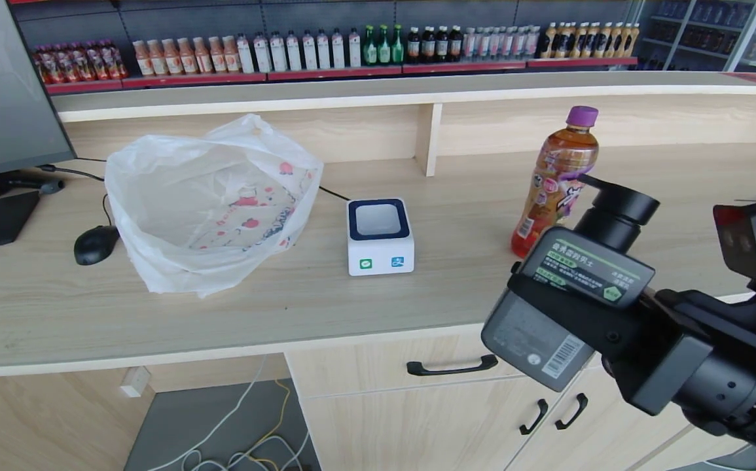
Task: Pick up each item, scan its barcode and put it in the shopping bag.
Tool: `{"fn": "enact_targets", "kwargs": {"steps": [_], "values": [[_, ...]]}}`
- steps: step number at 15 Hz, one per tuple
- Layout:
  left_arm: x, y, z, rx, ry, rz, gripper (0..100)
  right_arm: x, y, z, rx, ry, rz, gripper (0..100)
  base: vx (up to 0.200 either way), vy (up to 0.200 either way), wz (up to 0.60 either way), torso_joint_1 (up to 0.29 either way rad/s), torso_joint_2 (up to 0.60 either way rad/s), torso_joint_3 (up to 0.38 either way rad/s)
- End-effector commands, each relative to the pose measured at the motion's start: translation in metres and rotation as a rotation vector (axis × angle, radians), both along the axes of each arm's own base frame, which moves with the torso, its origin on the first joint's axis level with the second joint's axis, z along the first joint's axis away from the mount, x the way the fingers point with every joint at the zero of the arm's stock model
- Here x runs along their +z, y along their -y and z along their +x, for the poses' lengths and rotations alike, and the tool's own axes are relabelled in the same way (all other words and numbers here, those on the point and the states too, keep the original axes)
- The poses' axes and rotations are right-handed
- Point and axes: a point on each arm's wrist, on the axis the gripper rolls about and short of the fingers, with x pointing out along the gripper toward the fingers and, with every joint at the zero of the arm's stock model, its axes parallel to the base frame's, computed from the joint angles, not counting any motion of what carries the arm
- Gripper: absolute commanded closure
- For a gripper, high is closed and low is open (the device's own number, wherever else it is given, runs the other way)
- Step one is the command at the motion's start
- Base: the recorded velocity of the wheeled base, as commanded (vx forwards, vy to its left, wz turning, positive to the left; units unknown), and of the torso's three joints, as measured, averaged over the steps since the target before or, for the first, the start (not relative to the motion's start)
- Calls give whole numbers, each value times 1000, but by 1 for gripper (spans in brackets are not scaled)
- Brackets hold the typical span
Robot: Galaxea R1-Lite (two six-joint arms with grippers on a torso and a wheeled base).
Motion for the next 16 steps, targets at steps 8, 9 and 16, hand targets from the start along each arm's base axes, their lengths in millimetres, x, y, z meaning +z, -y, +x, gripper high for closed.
{"fn": "enact_targets", "kwargs": {"steps": [8,9,16], "values": [[0,0,0,0,0,0,0,5,-12,-7,243,-48,140,100,0,0,0,0,0,0],[0,0,0,0,0,0,0,6,-15,-10,286,-64,156,100,0,0,0,0,0,0],[0,0,0,0,0,0,0,0,-38,-20,433,-197,182,100,0,0,0,0,0,0]]}}
